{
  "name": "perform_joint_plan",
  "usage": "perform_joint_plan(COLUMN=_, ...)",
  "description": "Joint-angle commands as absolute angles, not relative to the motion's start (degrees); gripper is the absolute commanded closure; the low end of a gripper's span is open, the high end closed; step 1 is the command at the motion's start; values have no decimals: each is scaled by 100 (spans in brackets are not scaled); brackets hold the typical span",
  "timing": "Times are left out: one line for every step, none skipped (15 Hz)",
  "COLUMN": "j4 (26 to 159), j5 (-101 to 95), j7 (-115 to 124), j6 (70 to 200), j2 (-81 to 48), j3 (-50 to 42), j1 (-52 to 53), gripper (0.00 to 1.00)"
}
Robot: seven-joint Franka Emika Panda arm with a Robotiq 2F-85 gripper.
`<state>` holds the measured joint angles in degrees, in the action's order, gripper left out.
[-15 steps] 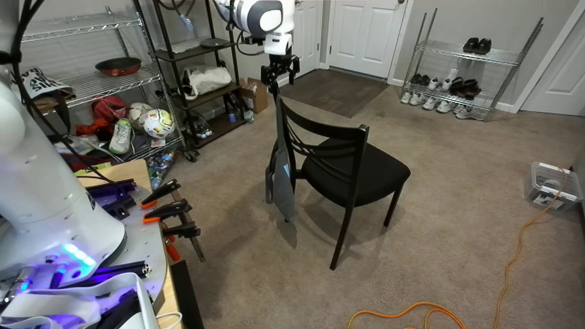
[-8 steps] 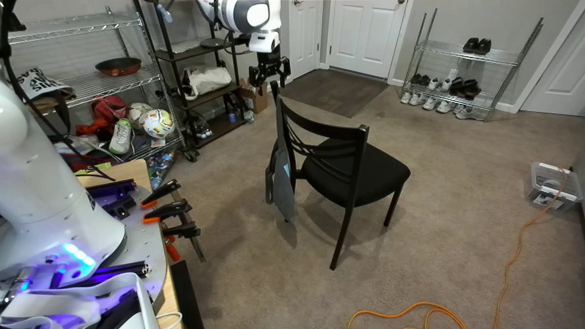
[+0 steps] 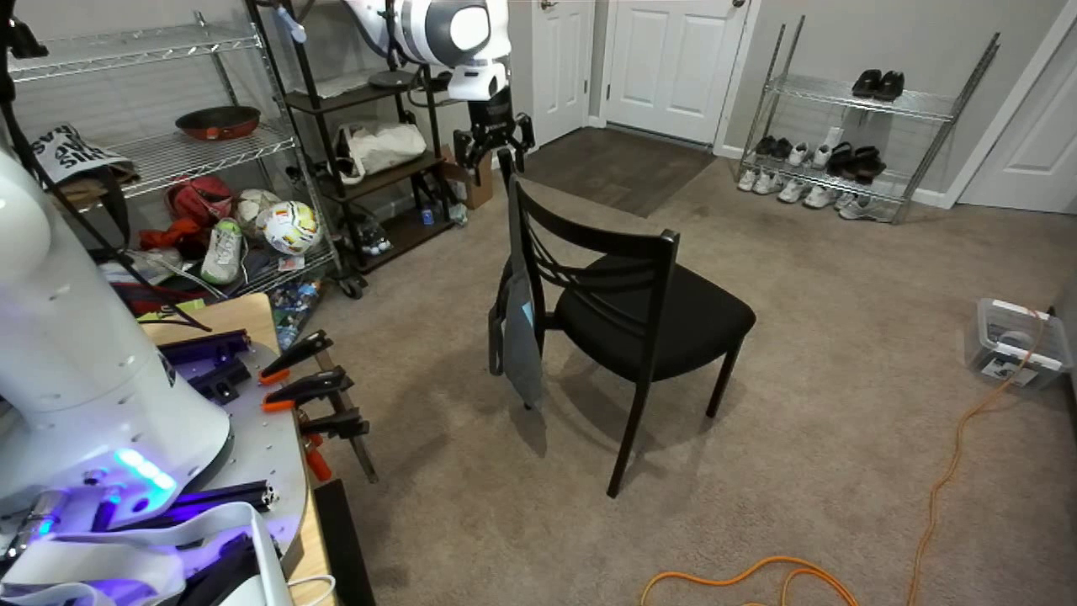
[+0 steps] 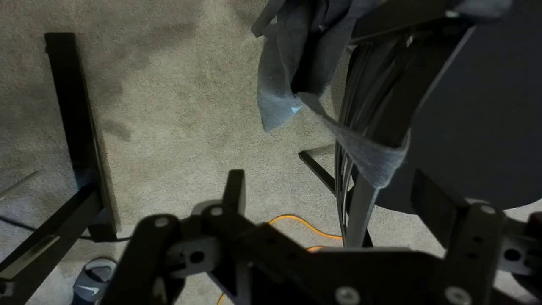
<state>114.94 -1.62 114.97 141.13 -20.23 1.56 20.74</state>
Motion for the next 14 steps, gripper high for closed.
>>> perform_joint_plan(j4=11751, j5=-318, j7=11624, j6=14369, j2=-1882, j3=220, j1=1998, gripper=0)
perform_joint_plan(j4=11742, j5=-285, j7=11591, j6=14429, j2=-1906, j3=240, j1=1984, gripper=0)
perform_joint_plan(j4=11740, j5=-269, j7=11566, j6=14492, j2=-1922, j3=252, j1=1975, gripper=0)
perform_joint_plan(j4=11737, j5=-235, j7=11508, j6=14626, j2=-1950, j3=279, j1=1962, gripper=0)
perform_joint_plan(j4=11754, j5=-256, j7=11524, j6=14768, j2=-1966, j3=273, j1=1977, gripper=0)
perform_joint_plan(j4=11789, j5=-311, j7=11619, j6=14952, j2=-1985, j3=244, j1=2025, gripper=0)
perform_joint_plan(j4=11805, j5=-318, j7=11627, j6=15072, j2=-2009, j3=237, j1=2042, gripper=0)
perform_joint_plan(j4=11789, j5=-280, j7=11581, j6=15139, j2=-2079, j3=254, j1=2040, gripper=0)
perform_joint_plan(j4=11781, j5=-265, j7=11569, j6=15190, j2=-2136, j3=256, j1=2045, gripper=0)
perform_joint_plan(j4=11761, j5=-254, j7=11566, j6=15218, j2=-2208, j3=253, j1=2050, gripper=0)
perform_joint_plan(j4=11744, j5=-250, j7=11568, j6=15213, j2=-2254, j3=246, j1=2054, gripper=0)
perform_joint_plan(j4=11734, j5=-242, j7=11573, j6=15208, j2=-2293, j3=233, j1=2056, gripper=0)
perform_joint_plan(j4=11736, j5=-243, j7=11585, j6=15215, j2=-2320, j3=215, j1=2062, gripper=0)
perform_joint_plan(j4=11750, j5=-228, j7=11588, j6=15217, j2=-2319, j3=197, j1=2051, gripper=0)
